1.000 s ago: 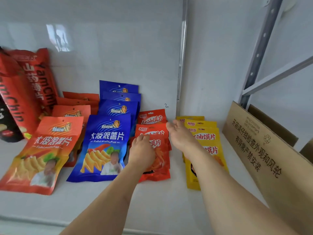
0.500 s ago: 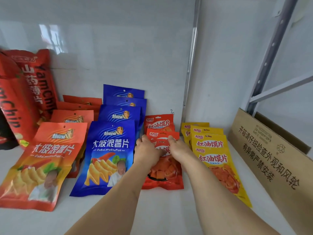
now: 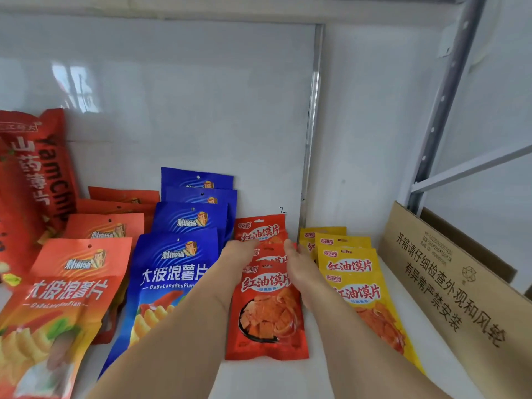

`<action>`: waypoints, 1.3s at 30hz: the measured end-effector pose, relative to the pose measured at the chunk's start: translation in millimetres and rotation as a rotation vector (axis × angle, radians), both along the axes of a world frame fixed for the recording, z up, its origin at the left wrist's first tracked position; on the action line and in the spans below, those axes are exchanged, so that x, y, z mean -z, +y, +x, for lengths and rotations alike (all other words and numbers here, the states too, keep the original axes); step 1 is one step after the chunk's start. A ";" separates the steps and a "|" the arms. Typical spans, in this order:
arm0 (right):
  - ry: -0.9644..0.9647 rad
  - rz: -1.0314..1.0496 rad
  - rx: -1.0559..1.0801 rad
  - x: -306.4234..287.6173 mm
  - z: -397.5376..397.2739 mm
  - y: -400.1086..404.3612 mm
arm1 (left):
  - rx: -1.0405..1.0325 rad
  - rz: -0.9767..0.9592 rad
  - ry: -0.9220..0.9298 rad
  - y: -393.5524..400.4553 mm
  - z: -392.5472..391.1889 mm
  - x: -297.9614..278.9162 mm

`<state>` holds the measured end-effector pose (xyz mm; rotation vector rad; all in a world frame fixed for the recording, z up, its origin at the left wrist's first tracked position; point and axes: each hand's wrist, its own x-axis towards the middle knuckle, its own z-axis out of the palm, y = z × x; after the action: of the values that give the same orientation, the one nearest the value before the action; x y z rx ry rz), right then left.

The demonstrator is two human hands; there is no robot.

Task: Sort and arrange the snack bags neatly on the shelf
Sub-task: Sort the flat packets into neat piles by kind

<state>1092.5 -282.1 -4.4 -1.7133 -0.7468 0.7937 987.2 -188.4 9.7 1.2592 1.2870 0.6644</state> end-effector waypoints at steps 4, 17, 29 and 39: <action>-0.040 -0.028 0.012 4.6 3.9 11.7 | 0.035 -0.068 -0.044 10.8 8.4 -6.3; -0.176 -0.023 0.067 -10.1 -3.9 12.2 | 0.119 0.338 0.226 6.0 9.9 -19.7; -0.459 0.033 -0.110 -36.6 -65.2 3.8 | -0.164 0.897 0.568 -62.8 -122.6 -22.9; -0.196 0.086 -0.171 -39.8 -106.0 67.7 | -0.182 0.633 0.633 -87.3 -175.5 28.5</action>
<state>986.5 -214.4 35.4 -1.6813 -1.0580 0.7040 811.7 -275.8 -18.8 1.9904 1.7983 0.8817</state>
